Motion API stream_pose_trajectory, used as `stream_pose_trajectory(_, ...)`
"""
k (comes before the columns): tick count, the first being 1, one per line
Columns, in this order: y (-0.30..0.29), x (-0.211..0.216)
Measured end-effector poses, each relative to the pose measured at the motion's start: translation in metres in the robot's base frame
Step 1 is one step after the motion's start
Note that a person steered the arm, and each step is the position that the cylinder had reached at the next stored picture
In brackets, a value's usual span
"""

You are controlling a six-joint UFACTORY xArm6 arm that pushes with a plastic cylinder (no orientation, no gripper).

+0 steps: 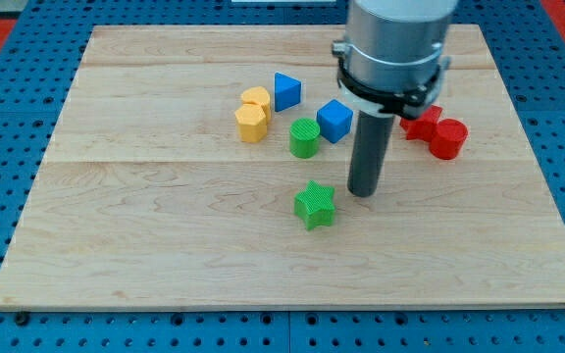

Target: Move the green star to the top left

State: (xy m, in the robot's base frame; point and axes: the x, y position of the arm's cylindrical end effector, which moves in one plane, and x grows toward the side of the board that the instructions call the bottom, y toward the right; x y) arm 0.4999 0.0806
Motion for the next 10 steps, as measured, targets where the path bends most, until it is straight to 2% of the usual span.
stream_pose_trajectory(1, -0.023, 0.048)
stream_pose_trajectory(2, -0.081, 0.009)
stream_pose_trajectory(4, -0.196, -0.119)
stream_pose_trajectory(5, -0.213, -0.177)
stream_pose_trajectory(6, -0.236, -0.187)
stream_pose_trajectory(7, -0.220, -0.163)
stream_pose_trajectory(8, -0.253, -0.161)
stream_pose_trajectory(9, -0.326, -0.177)
stream_pose_trajectory(10, -0.336, -0.194)
